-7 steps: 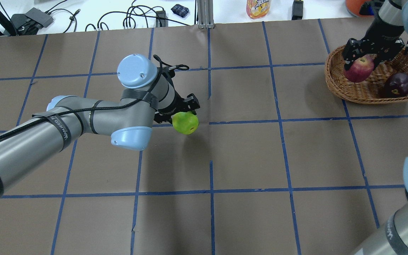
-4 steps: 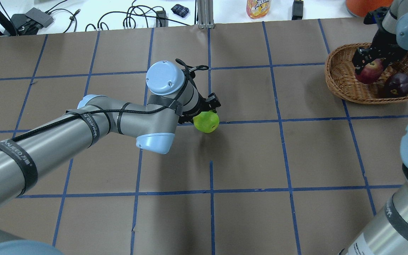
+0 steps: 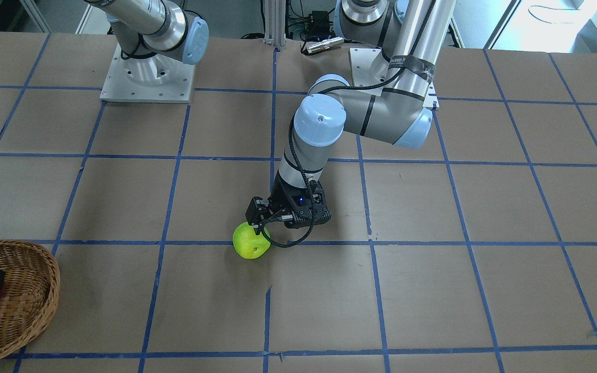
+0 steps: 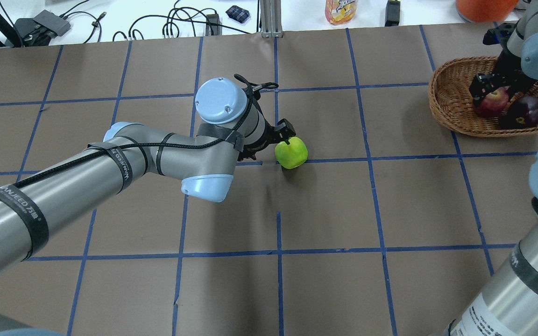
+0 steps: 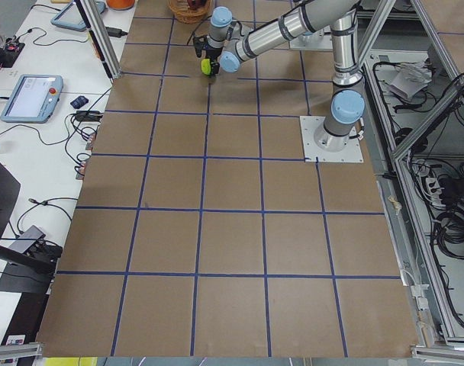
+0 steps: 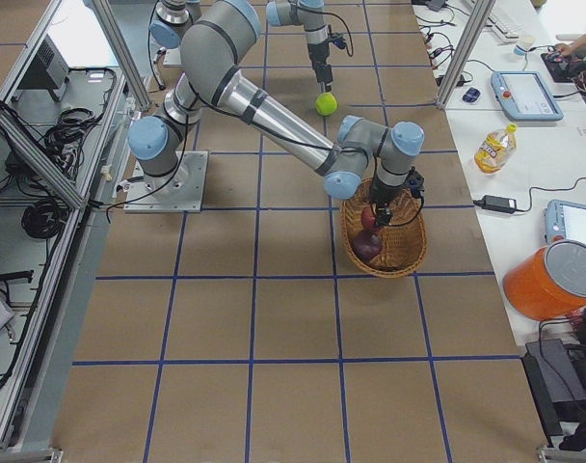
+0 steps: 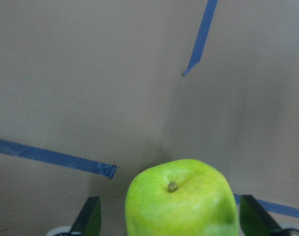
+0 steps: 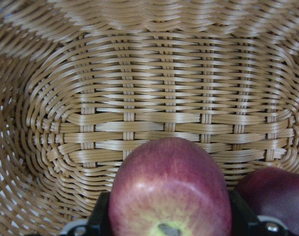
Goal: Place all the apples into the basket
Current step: 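Release the red apple into the basket while the left gripper sets down the green apple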
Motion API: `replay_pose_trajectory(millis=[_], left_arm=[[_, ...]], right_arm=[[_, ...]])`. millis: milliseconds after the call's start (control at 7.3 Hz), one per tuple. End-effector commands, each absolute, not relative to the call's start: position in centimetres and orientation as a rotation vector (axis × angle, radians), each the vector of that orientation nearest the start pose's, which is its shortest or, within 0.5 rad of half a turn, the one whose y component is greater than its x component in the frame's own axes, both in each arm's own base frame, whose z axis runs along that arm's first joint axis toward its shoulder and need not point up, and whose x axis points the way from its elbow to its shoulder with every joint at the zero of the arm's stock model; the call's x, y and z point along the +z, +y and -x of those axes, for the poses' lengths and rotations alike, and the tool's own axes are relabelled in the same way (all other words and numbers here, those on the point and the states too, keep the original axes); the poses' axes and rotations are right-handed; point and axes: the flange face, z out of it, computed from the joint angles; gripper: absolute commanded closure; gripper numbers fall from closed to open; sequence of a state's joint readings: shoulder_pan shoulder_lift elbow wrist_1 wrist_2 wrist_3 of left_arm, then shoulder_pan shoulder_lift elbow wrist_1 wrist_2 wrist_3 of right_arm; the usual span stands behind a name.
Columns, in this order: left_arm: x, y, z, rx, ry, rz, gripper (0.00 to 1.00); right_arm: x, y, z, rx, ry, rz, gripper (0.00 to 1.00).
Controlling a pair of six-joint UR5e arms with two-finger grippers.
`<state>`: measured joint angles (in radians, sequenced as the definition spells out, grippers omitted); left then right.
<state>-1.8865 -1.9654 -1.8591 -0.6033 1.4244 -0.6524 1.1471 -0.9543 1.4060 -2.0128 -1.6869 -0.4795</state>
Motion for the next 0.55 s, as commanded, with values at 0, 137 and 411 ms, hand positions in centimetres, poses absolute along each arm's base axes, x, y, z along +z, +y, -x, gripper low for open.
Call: replay_pose_trajectory(millis=[0,137,411], left_arm=[[30.0,-51.7,30.5,-0.285,3.336,0.456,0.00],[33.4,-51.4,28.7,-0.178,3.312,0.356,0.00],[41.0,-49.9,23.4,0.001,3.221,0.134,0.00]], right_arm=[[23.4,-68.7,17.9,0.090,3.237,0.070,0.00],[24.2,-68.6,17.8,0.080,3.235,0.070,0.00],[29.1,-68.0,16.3,0.044,3.244,0.093,0.00]])
